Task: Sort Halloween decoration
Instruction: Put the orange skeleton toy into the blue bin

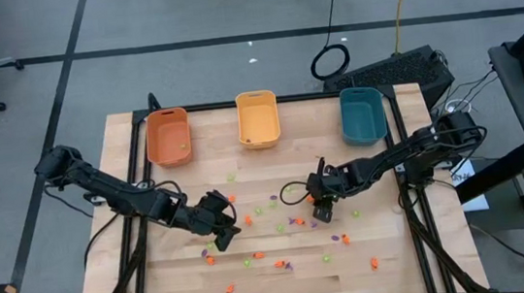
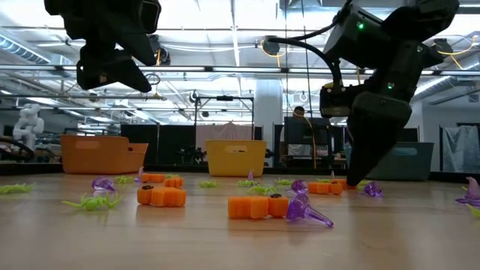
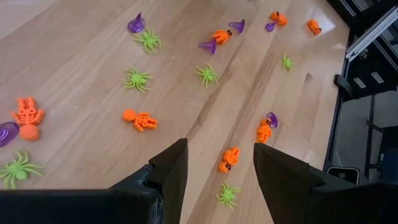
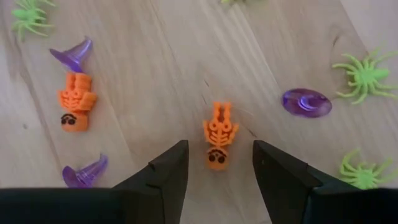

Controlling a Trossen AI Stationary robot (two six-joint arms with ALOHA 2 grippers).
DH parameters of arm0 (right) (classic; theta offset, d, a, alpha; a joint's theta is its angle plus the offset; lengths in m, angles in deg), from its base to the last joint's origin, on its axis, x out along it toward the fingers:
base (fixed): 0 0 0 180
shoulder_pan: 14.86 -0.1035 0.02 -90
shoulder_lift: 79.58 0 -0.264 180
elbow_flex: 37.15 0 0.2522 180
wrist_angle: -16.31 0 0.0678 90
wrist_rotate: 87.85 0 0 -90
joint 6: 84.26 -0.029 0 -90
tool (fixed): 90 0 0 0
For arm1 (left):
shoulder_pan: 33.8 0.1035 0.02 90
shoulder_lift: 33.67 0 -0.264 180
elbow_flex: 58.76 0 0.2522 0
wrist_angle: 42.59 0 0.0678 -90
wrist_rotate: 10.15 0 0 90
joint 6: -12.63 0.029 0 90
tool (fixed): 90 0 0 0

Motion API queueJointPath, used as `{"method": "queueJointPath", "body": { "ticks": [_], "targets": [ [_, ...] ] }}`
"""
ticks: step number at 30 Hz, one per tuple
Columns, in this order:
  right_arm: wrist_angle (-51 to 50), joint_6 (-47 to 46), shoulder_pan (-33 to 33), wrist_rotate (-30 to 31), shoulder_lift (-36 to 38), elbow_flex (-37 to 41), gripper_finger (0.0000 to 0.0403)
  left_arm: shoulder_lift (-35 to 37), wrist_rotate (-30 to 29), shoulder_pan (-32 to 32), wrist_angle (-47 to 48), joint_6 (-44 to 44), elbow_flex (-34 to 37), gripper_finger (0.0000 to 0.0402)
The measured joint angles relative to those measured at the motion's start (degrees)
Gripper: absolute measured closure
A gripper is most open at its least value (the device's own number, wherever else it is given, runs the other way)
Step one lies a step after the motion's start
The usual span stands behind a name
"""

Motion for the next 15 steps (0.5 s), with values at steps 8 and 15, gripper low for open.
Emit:
{"method": "queueJointPath", "body": {
  "ticks": [8,15],
  "targets": [
    [0.06,0.58,0.07,-0.02,-0.17,0.00,0.0260,0.01,0.03,0.00,0.02,-0.02,0.00,0.0215],
    [0.00,0.39,0.07,0.07,-0.25,0.00,0.0334,0.01,0.03,0.00,0.03,-0.04,0.00,0.0215]
  ]
}}
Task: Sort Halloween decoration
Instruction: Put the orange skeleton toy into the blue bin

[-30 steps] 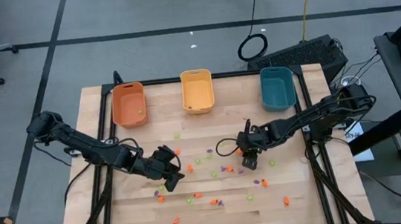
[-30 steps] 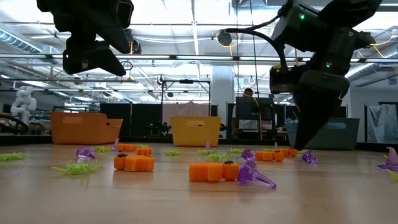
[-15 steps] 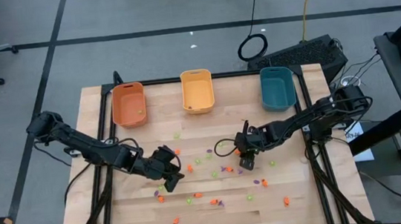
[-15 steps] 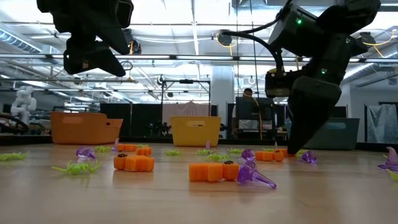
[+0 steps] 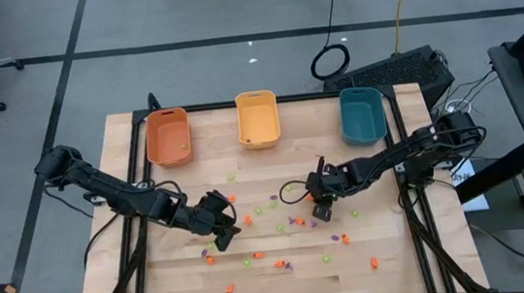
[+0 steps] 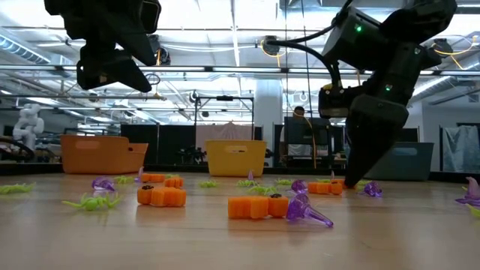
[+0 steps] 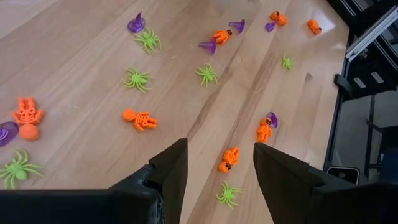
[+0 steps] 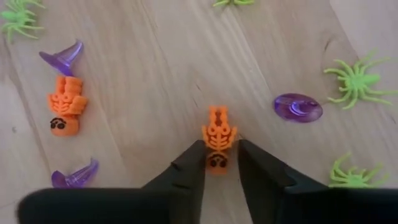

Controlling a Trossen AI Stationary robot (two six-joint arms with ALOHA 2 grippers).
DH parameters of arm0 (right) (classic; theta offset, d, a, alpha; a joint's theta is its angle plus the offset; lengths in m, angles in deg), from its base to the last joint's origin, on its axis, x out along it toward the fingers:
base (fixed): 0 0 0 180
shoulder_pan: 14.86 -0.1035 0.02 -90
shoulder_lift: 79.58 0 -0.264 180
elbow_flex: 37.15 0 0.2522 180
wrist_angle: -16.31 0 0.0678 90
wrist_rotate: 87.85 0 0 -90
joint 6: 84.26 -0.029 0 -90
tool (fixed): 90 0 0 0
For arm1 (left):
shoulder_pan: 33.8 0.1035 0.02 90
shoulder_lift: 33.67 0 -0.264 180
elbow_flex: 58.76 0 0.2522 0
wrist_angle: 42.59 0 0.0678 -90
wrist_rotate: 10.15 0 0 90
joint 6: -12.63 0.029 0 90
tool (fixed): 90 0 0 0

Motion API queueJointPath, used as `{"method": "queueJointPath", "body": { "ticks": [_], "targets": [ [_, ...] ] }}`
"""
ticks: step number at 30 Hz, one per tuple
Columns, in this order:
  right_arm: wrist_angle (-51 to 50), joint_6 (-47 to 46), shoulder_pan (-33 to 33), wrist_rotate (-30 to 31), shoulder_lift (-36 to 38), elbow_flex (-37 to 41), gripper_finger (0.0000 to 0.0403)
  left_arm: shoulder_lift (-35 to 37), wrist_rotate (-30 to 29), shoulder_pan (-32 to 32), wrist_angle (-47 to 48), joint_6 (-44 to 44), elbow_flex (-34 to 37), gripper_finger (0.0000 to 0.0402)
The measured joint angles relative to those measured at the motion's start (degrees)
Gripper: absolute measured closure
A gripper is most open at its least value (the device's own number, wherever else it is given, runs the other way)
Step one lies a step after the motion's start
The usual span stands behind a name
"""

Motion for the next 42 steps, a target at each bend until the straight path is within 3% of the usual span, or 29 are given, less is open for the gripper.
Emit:
{"method": "queueJointPath", "body": {
  "ticks": [7,13,22,28,37,42],
  "targets": [
    [0.09,-1.57,-0.02,-0.62,0.72,0.03,0.0393,-0.02,-0.01,0.00,0.00,-0.02,0.00,0.0215],
    [-0.41,-3.87,-0.13,-5.92,1.33,-0.99,0.0396,0.00,-1.35,0.00,0.01,0.04,0.00,0.0215],
    [-3.68,-3.20,-0.09,-13.18,2.28,-9.08,0.0399,-0.01,-2.08,0.01,0.06,0.07,0.00,0.0215],
    [-13.99,1.31,-0.13,-12.02,4.40,-19.57,0.0400,-0.02,-2.08,0.00,0.24,0.07,0.04,0.0215],
    [-31.31,11.79,-0.02,-2.96,8.54,-37.42,0.0400,0.00,-2.46,0.02,0.35,1.53,0.04,0.0215],
    [-36.91,14.09,-0.02,2.83,12.90,-42.58,0.0400,0.00,-3.41,0.02,-0.28,1.25,0.04,0.0215]
  ]
}}
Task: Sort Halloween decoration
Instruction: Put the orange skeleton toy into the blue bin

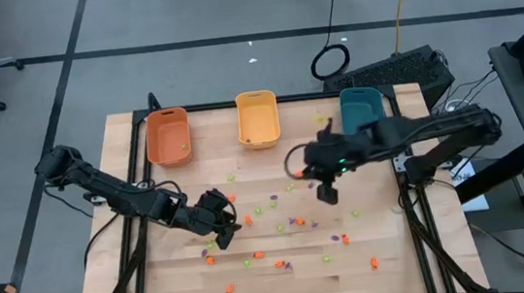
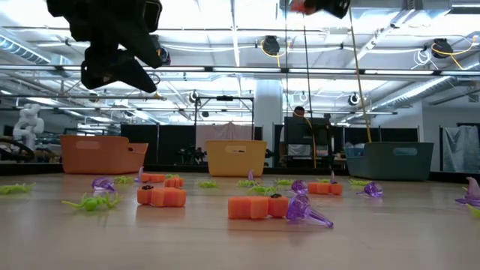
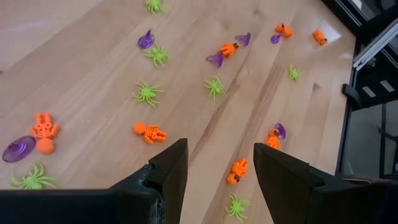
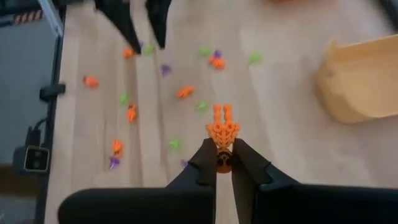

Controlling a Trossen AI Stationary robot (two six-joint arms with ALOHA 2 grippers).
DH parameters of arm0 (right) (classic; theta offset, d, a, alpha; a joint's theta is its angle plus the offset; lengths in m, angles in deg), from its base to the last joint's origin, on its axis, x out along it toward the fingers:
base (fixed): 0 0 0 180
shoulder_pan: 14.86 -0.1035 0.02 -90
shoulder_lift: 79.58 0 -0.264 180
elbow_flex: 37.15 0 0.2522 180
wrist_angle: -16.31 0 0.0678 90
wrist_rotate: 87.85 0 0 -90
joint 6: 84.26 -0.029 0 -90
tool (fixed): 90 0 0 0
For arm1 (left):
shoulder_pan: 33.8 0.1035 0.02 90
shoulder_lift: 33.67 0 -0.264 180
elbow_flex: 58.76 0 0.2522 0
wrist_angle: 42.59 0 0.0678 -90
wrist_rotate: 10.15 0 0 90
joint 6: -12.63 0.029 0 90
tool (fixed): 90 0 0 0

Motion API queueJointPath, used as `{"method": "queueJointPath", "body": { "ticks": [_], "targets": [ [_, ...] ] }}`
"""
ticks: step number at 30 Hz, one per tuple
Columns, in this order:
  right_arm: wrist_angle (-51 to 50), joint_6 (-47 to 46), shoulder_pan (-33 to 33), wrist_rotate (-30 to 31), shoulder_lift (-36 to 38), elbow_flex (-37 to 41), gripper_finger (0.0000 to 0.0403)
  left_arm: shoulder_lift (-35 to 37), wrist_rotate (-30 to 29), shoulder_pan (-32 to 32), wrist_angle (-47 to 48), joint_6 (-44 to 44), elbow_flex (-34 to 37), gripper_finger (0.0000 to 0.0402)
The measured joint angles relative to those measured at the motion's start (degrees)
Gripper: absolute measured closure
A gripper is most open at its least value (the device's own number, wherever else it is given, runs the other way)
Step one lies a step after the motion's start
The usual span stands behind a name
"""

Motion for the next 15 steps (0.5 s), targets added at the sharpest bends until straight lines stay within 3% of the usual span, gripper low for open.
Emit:
{"method": "queueJointPath", "body": {
  "ticks": [9,15],
  "targets": [
    [-0.12,-1.47,-0.09,7.96,10.52,-0.45,0.0400,0.00,-0.90,0.00,-1.87,0.28,0.00,0.0215],
    [-0.31,4.91,0.16,8.96,15.53,-0.45,0.0399,0.00,-3.74,0.04,-17.30,4.15,0.00,0.0215]
  ]
}}
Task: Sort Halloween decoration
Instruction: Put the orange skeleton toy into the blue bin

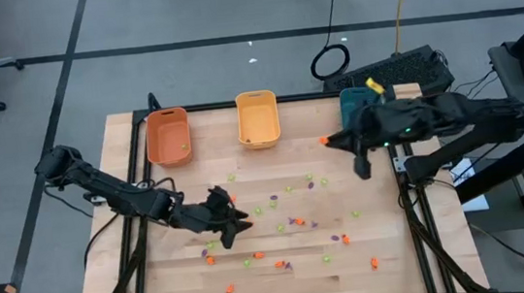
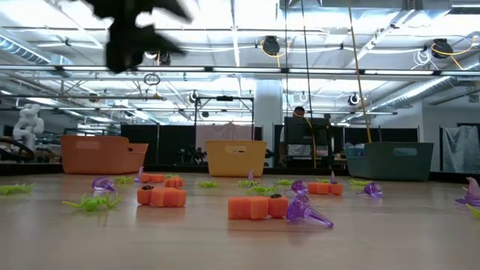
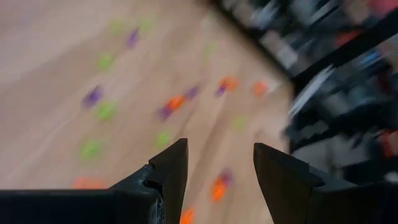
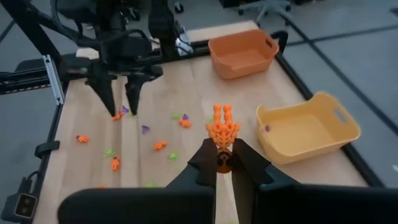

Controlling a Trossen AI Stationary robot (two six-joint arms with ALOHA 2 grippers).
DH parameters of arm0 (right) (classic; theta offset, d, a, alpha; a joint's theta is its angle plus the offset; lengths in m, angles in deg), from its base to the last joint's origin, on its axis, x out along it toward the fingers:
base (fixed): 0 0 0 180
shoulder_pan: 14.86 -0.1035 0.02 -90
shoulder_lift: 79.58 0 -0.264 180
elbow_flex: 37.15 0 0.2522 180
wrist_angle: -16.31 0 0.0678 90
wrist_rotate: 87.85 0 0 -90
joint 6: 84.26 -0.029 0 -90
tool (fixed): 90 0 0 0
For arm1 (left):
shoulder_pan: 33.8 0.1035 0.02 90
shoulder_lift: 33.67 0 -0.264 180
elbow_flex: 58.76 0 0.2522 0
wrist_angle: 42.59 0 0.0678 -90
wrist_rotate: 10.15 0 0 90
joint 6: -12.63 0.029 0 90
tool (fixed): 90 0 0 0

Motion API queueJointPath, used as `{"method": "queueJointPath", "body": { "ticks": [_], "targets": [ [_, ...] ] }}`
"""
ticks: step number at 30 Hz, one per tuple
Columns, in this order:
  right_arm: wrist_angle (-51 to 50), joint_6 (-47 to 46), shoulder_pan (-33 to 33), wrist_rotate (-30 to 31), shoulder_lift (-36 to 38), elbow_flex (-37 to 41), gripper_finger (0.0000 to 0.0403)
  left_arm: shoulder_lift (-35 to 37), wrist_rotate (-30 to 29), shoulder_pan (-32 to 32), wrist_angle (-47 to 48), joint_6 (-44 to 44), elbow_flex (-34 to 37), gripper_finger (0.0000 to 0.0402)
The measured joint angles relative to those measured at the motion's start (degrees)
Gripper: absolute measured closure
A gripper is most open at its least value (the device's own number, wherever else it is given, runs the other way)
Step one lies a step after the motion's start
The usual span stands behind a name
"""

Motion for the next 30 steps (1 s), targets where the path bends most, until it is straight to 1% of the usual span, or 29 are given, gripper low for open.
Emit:
{"method": "queueJointPath", "body": {
  "ticks": [3,7,9,12,16,21,30],
  "targets": [
    [-0.57,1.98,0.10,-0.02,1.77,0.02,0.0399,0.00,-3.66,0.00,-8.62,7.60,0.00,0.0215],
    [-0.85,5.49,0.10,-0.12,3.44,0.02,0.0399,0.00,-7.85,0.00,-17.54,19.53,0.00,0.0215],
    [-1.41,7.02,0.10,-0.16,4.12,0.02,0.0399,0.00,-9.98,0.00,-20.23,23.84,-0.02,0.0215],
    [-2.47,8.51,0.10,-0.24,5.05,0.04,0.0399,0.00,-13.15,0.00,-21.32,27.30,-0.02,0.0215],
    [-2.79,9.94,0.10,-0.36,6.08,0.04,0.0399,0.00,-15.29,0.02,-21.66,27.72,-0.02,0.0215],
    [-2.77,12.67,0.10,-0.45,6.64,0.04,0.0399,0.00,-15.62,0.07,-21.64,27.66,-0.02,0.0215],
    [-2.72,12.53,0.10,-0.50,6.10,0.07,0.0399,0.00,-15.93,1.96,-21.65,27.60,-0.02,0.0215]
  ]
}}
